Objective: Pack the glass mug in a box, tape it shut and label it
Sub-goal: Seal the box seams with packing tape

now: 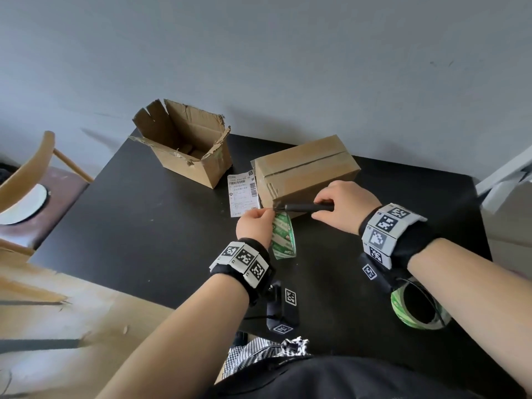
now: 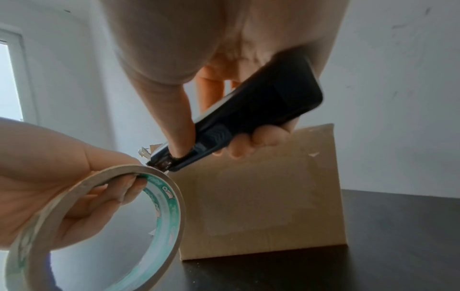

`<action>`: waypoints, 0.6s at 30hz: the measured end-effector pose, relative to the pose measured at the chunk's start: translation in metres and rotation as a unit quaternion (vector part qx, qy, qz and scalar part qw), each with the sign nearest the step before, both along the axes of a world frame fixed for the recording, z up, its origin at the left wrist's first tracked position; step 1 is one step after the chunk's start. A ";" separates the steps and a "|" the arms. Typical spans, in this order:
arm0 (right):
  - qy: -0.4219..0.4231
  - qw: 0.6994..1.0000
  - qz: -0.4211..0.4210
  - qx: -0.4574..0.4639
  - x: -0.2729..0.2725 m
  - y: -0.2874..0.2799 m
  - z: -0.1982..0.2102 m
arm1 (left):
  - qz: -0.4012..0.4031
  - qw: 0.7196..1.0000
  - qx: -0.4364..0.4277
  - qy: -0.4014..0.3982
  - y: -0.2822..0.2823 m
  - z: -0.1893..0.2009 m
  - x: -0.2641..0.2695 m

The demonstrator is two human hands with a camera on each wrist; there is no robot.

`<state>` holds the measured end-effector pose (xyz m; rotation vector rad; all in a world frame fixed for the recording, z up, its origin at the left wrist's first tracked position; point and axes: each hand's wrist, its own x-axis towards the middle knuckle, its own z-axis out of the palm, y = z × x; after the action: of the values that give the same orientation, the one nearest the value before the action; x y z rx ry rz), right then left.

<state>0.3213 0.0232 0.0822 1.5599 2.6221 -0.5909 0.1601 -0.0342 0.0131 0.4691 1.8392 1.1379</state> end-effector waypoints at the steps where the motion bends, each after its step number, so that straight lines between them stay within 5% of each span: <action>1: -0.007 1.000 0.005 0.004 -0.001 0.001 0.001 | 0.000 1.000 0.000 0.004 0.000 0.000 0.000; 18: -0.048 0.998 0.029 0.021 -0.009 0.005 0.011 | 0.016 1.000 0.005 0.009 0.007 -0.004 0.004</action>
<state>0.3120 0.0283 0.0929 1.4783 2.6145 -0.4495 0.1637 -0.0276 0.0089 0.4585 1.8639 1.1674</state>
